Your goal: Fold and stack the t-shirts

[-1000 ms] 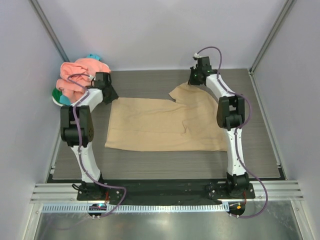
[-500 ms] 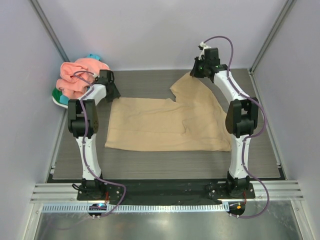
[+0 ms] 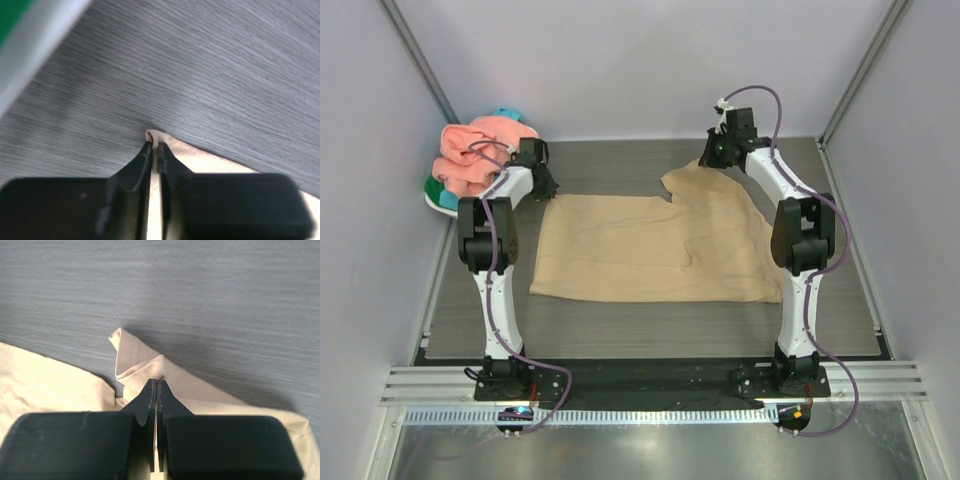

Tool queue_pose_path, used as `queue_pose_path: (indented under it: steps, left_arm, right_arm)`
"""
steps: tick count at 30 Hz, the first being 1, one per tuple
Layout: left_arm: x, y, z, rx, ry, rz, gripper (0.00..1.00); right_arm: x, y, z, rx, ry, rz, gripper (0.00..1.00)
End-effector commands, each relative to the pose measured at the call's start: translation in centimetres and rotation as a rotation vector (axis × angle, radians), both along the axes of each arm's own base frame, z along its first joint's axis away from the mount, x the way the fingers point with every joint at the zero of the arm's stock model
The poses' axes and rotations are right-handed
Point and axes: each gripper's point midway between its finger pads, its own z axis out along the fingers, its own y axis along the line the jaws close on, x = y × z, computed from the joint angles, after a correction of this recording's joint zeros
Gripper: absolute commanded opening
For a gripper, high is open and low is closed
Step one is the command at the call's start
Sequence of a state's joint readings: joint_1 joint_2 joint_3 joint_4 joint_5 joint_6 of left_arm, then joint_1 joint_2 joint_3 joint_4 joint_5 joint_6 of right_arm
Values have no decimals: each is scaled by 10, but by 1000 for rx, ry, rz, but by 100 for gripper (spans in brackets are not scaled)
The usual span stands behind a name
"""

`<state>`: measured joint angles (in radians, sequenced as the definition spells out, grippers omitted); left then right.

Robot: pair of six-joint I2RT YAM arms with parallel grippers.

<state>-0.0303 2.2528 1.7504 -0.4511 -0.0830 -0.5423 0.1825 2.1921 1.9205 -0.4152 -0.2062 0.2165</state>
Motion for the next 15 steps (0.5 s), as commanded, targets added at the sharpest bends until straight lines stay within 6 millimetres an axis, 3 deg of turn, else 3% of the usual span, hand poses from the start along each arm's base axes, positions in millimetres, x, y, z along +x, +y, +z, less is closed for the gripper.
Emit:
queue_pose_path:
  steps: [1,4,6,8,10,11,12,15]
  left_arm:
    - [-8,-6,-15,-31,57,-26,0]
    - [-9,-7,-9,-36,49,-25,0]
    - [-10,-8,5,-43,30,-27,0]
    - [-11,-10,24,-55,-3,-26,0]
    - [-15,-12,32,-62,-10,-30,0]
    - [-17,-14,38,-71,-21,-37,0]
    - [-18,-15,48,-70,-40,-42,0]
    - [-28,-16,56,-69,-56,-45,0]
  right_arm:
    - [-6,7,41,33,-79,21,1]
    - [-11,5,55,32,-100,18,1]
    - [-17,4,60,31,-106,18,1]
    - [-25,1,79,36,-136,15,1]
    - [-38,0,79,39,-124,15,1]
    - [-47,-1,99,56,-163,11,1]
    - [-59,-3,85,51,-131,9,1]
    - [-90,-14,86,44,-139,-25,1]
